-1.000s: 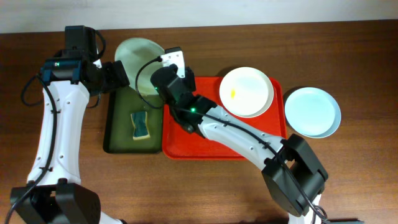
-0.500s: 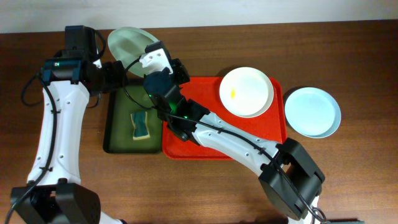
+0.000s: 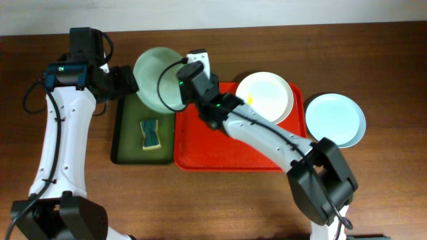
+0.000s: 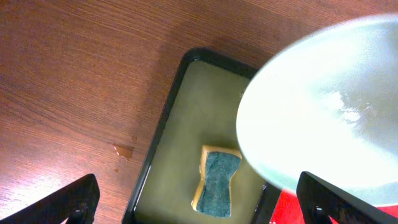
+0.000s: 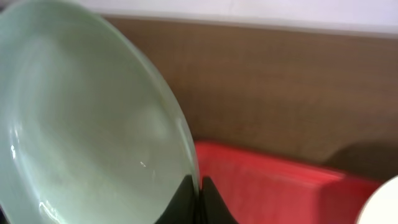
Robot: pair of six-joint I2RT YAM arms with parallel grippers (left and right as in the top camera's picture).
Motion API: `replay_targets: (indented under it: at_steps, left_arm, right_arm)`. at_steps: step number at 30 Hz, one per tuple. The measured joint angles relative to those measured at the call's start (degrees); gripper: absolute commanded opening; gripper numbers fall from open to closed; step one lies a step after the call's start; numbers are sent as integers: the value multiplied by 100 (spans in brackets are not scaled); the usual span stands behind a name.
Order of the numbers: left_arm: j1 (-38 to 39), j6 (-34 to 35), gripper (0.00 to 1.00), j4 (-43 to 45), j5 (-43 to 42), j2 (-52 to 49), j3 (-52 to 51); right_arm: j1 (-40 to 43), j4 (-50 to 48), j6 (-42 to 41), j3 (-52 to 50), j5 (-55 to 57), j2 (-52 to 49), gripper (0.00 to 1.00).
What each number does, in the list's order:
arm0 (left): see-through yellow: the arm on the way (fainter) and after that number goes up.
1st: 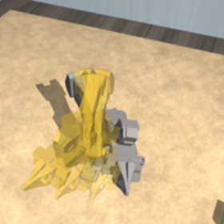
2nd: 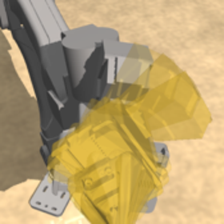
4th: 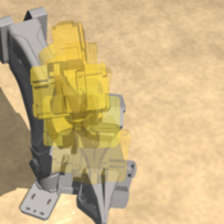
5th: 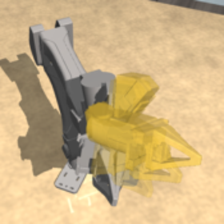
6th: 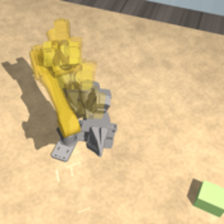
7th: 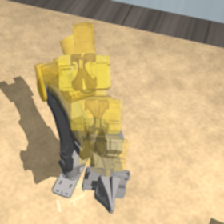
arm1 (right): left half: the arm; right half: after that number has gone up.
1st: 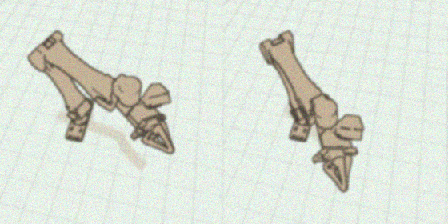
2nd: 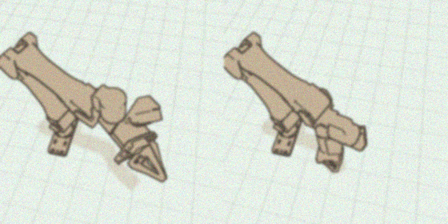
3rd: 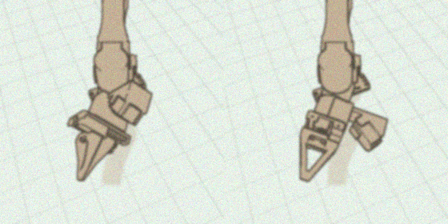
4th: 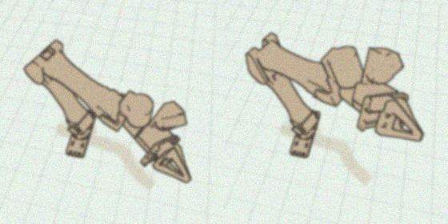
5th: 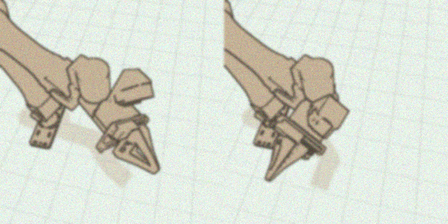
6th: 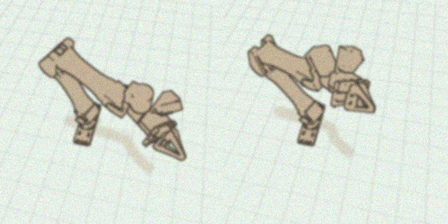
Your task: Clean dirty plates on tray and stack at the side
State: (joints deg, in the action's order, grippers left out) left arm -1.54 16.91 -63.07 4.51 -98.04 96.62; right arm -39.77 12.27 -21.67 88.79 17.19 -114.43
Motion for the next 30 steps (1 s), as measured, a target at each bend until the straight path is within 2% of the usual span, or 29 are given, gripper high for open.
replay_targets:
  at_steps: [5,8,9,12,14,19,23,26,30]
  left_arm:
    - [0,0,99,-4,-2,0,0]
    - [0,0,99,-2,-2,0,0]
    - [0,0,100,0,-2,0,0]
    - [0,0,99,-2,-2,0,0]
    - [0,0,99,-2,-2,0,0]
    - [0,0,99,0,0,0,0]
    - [0,0,99,2,-2,0,0]
    - [0,0,99,0,0,0,0]
    - [0,0,99,0,0,0,0]
  right_arm:
    - [1196,1213,-542,4,-2317,396,4]
    - [2103,2083,-658,39,-3093,743,4]
    - [2693,2404,-682,61,-3403,820,4]
    - [3609,3279,-688,72,-3976,822,4]
    - [4669,3648,-654,70,-4369,822,4]
    - [6546,4642,-55,66,-4662,822,4]
    - [7768,5200,365,66,-4437,822,4]
    - [7976,5390,428,11,-3711,822,4]
    - [7893,5366,472,-212,-3320,822,4]
